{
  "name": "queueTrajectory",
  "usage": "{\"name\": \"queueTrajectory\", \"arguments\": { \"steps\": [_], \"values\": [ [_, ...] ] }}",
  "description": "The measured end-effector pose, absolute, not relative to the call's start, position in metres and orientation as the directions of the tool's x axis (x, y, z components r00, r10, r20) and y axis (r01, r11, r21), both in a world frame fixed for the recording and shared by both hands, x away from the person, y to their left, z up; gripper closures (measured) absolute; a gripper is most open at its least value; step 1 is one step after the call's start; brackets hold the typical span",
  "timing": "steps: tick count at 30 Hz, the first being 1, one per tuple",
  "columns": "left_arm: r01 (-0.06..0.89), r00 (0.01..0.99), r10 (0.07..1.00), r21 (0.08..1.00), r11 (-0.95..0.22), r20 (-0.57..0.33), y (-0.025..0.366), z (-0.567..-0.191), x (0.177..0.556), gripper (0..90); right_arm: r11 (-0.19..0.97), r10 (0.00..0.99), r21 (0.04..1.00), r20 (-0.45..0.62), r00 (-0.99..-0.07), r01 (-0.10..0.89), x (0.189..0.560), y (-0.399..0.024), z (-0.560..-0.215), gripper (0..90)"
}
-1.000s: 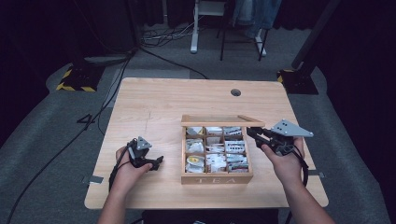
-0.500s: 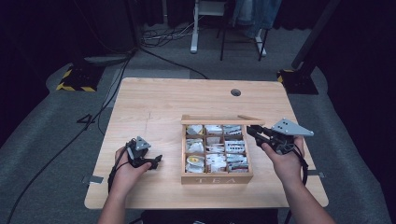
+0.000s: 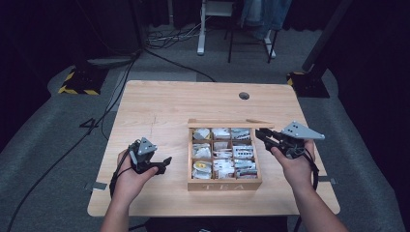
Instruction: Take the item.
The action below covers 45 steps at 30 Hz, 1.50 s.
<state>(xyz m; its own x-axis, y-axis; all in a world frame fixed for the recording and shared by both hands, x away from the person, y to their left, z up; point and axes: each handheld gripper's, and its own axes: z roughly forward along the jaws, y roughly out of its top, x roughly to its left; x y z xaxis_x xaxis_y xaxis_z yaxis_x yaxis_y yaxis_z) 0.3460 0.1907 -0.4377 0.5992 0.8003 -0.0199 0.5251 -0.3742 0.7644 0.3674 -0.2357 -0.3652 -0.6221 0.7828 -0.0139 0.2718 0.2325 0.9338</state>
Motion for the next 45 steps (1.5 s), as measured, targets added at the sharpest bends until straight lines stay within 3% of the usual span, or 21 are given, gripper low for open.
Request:
{"name": "queueTrajectory", "arguments": {
  "steps": [19, 29, 35, 45],
  "values": [
    [0.373, 0.765, 0.643, 0.799, -0.471, 0.022, 0.113, -0.393, 0.321, 26.5, 0.218, 0.786, 0.941, -0.012, -0.618, 0.259, 0.367, -0.238, -0.364, 75.0],
    [0.326, 0.847, 0.531, 0.808, -0.49, -0.02, 0.06, -0.397, 0.325, 29.0, 0.217, 0.785, 0.941, -0.01, -0.619, 0.26, 0.367, -0.238, -0.364, 74.9],
    [0.326, 0.877, 0.475, 0.812, -0.484, -0.069, 0.037, -0.402, 0.33, 37.6, 0.217, 0.784, 0.941, -0.01, -0.62, 0.26, 0.367, -0.238, -0.365, 74.9],
    [0.348, 0.892, 0.434, 0.803, -0.484, -0.125, 0.005, -0.413, 0.343, 42.0, 0.218, 0.782, 0.941, -0.009, -0.623, 0.26, 0.367, -0.239, -0.365, 74.8]
  ]
}}
